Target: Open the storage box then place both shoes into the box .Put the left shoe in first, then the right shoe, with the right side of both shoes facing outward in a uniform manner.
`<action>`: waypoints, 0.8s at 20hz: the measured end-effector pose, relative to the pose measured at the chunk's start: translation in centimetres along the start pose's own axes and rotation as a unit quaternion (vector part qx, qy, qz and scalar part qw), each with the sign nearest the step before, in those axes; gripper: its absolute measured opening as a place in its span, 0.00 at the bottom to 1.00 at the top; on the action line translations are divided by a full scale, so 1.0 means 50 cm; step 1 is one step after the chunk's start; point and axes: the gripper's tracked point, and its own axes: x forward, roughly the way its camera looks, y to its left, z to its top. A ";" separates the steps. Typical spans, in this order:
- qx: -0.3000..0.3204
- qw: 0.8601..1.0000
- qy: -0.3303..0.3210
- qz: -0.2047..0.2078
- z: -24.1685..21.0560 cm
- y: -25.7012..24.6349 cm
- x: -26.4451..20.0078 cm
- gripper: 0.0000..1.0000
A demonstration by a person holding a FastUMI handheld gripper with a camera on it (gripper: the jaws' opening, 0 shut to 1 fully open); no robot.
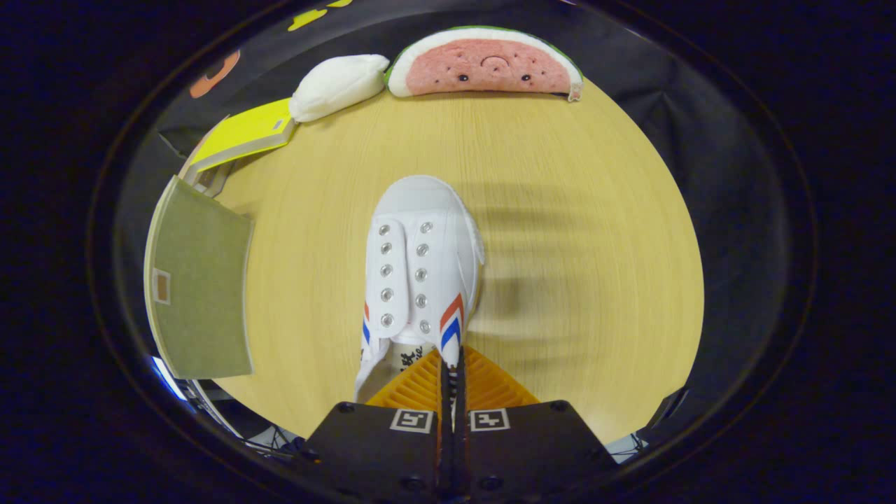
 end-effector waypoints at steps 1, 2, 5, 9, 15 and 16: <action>0.003 1.000 -0.002 0.014 0.002 0.011 -0.014 0.06; 0.010 1.000 -0.006 0.028 0.008 0.022 -0.028 0.05; 0.013 0.998 -0.027 0.056 0.014 0.058 -0.086 0.05; 0.025 0.993 -0.071 0.093 0.024 0.132 -0.183 0.05; 0.035 0.986 -0.104 0.128 0.028 0.320 -0.299 0.05; 0.031 0.985 -0.104 0.133 0.025 0.362 -0.310 0.05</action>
